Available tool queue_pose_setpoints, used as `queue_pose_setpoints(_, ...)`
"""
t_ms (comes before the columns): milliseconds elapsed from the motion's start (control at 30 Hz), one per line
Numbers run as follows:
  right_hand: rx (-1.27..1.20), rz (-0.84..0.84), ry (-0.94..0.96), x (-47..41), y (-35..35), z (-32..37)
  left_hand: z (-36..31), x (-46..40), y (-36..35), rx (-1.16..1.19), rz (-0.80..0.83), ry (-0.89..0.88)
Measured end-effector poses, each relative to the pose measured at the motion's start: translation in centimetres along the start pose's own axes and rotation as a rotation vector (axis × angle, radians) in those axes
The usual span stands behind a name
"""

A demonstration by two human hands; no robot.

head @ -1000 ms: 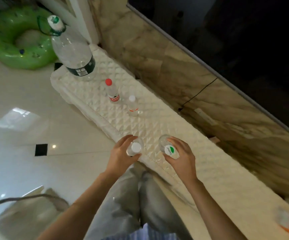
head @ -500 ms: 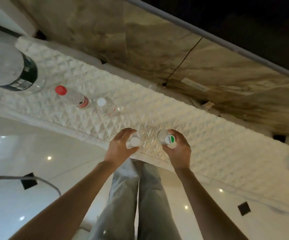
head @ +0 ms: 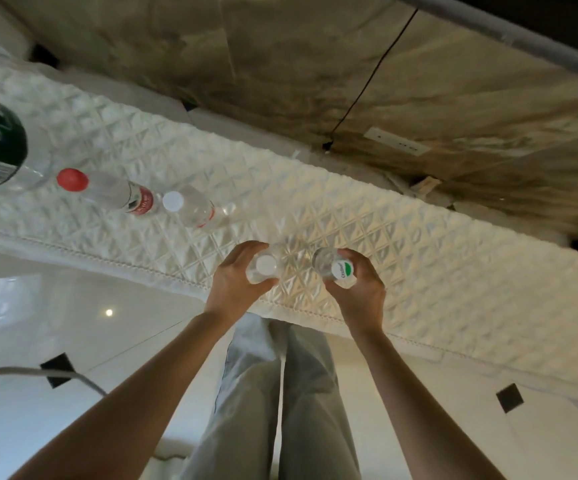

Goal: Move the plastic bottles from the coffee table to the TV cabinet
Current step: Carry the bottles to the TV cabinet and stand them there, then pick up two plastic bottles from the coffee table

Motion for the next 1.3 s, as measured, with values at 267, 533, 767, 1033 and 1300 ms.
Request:
queue_pose_setpoints(267,0.006,0.051,-0.003,0.5,0.6,-0.1,-0.3,0.9,0.4,-0.006,0.022,-0.002)
queue_pose_setpoints(533,0.068,0.162,0.037,0.9,3.3,2.9,-2.2,1.0,2.1,-0.041,0.138,0.139)
queue_pose_setpoints(767,0.223,0.233,0.223,1.1,6.7,9.3,-6.8,2.1,6.9,-0.206,0.114,0.162)
queue_pose_setpoints(1033,0.282,0.357,0.502,0.4,9.2,15.8,-13.0,9.0,13.8,-0.486,-0.394,0.190)
queue_pose_setpoints(1300,0.256,0.399,1.015,2.4,9.2,20.6,-13.7,18.1,13.7,-0.562,-0.679,0.662)
Point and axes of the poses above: each hand's wrist, its own x-axis away from the middle knuckle, its own y-axis out of the back of the hand, z = x × y, the point moved 4 cm from there along -x, towards the middle knuckle, and after that the axes turned 3 degrees about -z, right-handed, at the moved point
